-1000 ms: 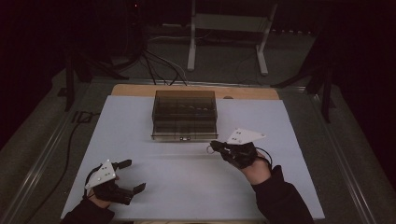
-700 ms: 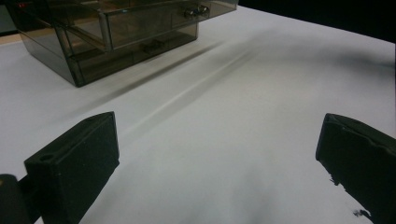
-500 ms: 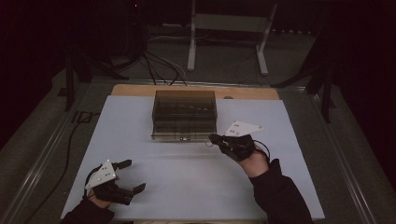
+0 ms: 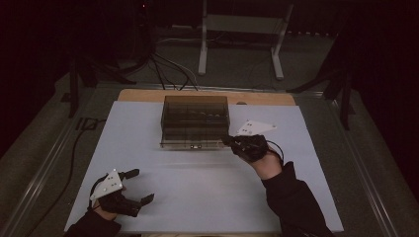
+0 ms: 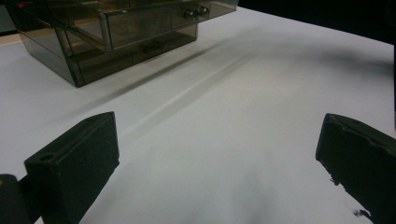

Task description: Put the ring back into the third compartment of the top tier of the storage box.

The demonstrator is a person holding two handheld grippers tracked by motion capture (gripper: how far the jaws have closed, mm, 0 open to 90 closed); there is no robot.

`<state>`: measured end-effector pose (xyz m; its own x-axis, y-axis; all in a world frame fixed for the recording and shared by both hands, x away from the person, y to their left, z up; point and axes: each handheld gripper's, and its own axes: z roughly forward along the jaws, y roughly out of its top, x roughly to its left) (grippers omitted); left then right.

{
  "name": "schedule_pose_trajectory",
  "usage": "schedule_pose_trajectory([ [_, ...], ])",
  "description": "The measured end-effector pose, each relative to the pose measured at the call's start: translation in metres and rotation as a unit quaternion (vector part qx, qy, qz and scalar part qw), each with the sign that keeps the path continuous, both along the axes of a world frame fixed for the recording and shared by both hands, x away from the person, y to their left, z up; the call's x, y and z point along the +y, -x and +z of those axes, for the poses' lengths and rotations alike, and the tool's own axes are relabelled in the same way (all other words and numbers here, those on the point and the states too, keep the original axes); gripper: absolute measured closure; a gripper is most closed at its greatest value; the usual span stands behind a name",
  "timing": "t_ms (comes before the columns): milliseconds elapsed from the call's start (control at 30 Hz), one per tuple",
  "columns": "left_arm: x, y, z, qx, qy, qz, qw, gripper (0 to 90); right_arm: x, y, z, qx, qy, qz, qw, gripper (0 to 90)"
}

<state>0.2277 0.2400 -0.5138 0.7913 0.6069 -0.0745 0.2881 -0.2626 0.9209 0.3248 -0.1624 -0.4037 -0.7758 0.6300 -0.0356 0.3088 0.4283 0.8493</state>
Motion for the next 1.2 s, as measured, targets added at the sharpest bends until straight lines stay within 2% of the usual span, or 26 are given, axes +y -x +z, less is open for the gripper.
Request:
schedule_pose_trajectory([
  [67, 0.000, 0.000, 0.000, 0.001, 0.005, 0.000, 1.0000, 0.6, 0.000, -0.002, 0.000, -0.001, 0.002, -0.002, 1.0000, 86.3],
  [167, 0.000, 0.000, 0.000, 0.000, -0.002, 0.000, 1.0000, 0.6, 0.000, -0.006, 0.000, -0.001, 0.000, -0.005, 1.0000, 86.4],
  [233, 0.000, 0.000, 0.000, -0.001, 0.003, 0.000, 1.0000, 0.6, 0.000, -0.008, 0.000, -0.001, 0.003, -0.008, 1.0000, 86.3],
  [400, 0.000, 0.000, 0.000, 0.000, 0.001, 0.001, 1.0000, 0.6, 0.000, -0.016, 0.001, 0.000, 0.001, -0.015, 0.9999, 86.4],
  [1200, 0.000, 0.000, 0.000, -0.001, 0.003, 0.000, 1.0000, 0.6, 0.005, -0.040, -0.004, 0.017, -0.004, -0.032, 0.9993, 86.4],
])
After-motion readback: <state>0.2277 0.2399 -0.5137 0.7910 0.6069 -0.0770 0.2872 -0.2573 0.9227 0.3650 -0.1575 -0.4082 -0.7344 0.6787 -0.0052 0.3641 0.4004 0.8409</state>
